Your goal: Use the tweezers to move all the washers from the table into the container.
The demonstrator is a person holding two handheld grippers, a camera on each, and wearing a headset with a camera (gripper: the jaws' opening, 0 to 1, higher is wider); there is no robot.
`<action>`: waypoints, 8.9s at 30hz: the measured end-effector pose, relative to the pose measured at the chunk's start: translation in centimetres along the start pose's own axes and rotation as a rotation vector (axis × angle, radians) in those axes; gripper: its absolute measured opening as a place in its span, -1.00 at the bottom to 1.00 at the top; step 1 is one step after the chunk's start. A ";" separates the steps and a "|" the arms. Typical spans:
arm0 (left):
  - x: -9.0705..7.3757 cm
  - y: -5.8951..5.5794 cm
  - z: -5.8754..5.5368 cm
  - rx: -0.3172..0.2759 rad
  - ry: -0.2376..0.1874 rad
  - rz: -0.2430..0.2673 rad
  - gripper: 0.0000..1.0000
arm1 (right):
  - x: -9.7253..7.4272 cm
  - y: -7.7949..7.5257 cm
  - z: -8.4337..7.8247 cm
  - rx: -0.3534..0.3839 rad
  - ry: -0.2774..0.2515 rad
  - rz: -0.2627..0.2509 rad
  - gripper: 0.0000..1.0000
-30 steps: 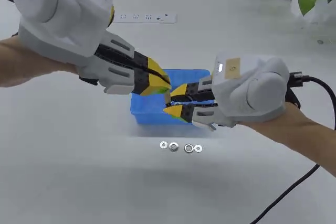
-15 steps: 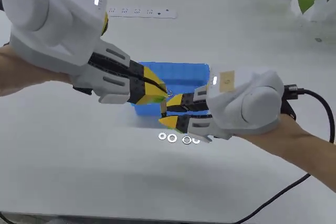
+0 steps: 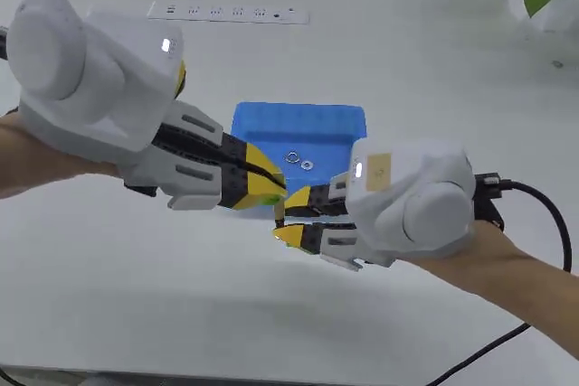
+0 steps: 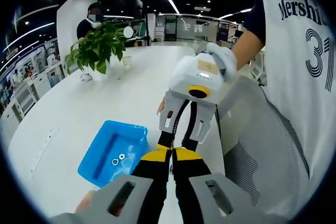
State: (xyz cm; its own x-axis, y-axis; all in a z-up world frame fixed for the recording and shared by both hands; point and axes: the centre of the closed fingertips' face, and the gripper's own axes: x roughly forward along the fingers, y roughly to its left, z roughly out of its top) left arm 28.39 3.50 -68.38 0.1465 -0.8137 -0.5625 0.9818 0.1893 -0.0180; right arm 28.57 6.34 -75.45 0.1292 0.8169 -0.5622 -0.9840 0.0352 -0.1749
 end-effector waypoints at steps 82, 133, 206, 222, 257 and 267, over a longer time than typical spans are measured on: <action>1.7 1.4 -3.1 -0.055 0.022 -0.011 -0.88 | 2.0 -0.7 -1.5 0.189 -0.043 0.068 -0.76; -1.1 1.6 0.2 0.034 0.030 0.002 -0.88 | 0.0 -2.0 1.4 0.062 -0.054 0.018 -0.80; 0.8 11.0 -3.2 0.004 0.030 0.050 -0.87 | 5.1 -10.0 -1.7 0.064 0.031 -0.005 -0.79; 0.5 10.9 -2.2 0.065 0.067 0.039 -0.88 | 4.3 -10.5 -1.1 0.035 0.026 -0.024 -0.76; -1.7 2.0 3.4 0.265 0.103 0.011 -0.88 | -2.2 -4.3 3.8 -0.142 -0.046 -0.052 -0.78; -0.5 -1.3 2.5 0.282 0.086 -0.007 -0.88 | -2.6 -1.2 2.3 -0.172 -0.015 -0.015 -0.78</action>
State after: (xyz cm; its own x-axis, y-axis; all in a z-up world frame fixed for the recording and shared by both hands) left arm 27.32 2.31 -66.04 0.1403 -0.7625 -0.6315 0.9794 0.0133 0.2015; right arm 29.10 5.48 -71.92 0.1400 0.8258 -0.5463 -0.9462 -0.0509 -0.3195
